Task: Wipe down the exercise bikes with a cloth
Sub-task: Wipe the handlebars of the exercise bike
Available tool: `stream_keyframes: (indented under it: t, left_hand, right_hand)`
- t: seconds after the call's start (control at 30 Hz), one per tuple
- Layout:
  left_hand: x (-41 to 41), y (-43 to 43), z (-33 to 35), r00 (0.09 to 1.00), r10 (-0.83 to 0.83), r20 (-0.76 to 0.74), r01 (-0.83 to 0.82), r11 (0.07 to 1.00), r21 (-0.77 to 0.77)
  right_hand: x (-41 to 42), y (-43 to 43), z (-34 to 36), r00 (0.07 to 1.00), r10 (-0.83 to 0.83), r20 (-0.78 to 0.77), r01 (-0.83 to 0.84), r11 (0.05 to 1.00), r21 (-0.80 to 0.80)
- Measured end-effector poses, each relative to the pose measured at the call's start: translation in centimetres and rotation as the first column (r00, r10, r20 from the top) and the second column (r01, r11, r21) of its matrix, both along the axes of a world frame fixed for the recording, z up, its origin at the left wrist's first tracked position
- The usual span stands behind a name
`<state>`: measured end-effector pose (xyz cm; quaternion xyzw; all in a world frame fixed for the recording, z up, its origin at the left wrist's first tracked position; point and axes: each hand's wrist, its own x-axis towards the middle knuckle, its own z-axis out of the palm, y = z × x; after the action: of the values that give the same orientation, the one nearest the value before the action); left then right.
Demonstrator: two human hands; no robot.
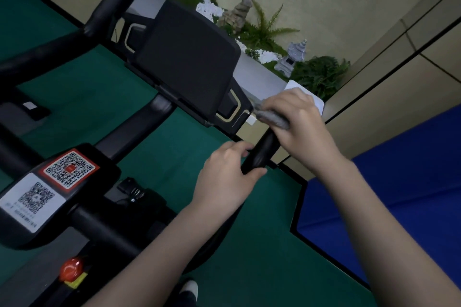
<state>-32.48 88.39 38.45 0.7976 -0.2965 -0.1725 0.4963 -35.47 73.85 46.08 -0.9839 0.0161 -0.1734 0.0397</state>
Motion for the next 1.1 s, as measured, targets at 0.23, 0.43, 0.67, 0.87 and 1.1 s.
stream_keyframes:
  t: [0.23,0.43,0.67,0.87,1.1]
  left_hand:
    - [0.2,0.0,-0.3,1.0,0.002,0.013,-0.002,1.0,-0.02]
    - [0.1,0.1,-0.2,0.999,-0.007,-0.031,0.006,1.0,-0.03]
    - [0.0,0.0,-0.3,1.0,0.013,-0.015,-0.014,0.999,-0.041]
    - [0.0,0.1,-0.4,1.0,0.02,-0.017,-0.021,0.999,-0.05]
    - [0.1,0.1,-0.4,1.0,0.019,0.018,-0.018,0.998,-0.052]
  right_hand:
    - [-0.7,-0.3,-1.7,0.968,-0.012,0.251,-0.003,0.998,0.058]
    - [0.8,-2.7,0.4,0.973,-0.222,0.056,0.125,0.72,0.682]
    - [-1.5,-2.3,-3.3,0.89,-0.404,0.211,-0.123,0.232,0.965]
    - [-1.6,-0.6,-6.1,0.824,-0.54,0.171,-0.281,-0.127,0.951]
    - [-2.7,2.1,-8.0,0.83,-0.545,0.118,-0.32,-0.292,0.901]
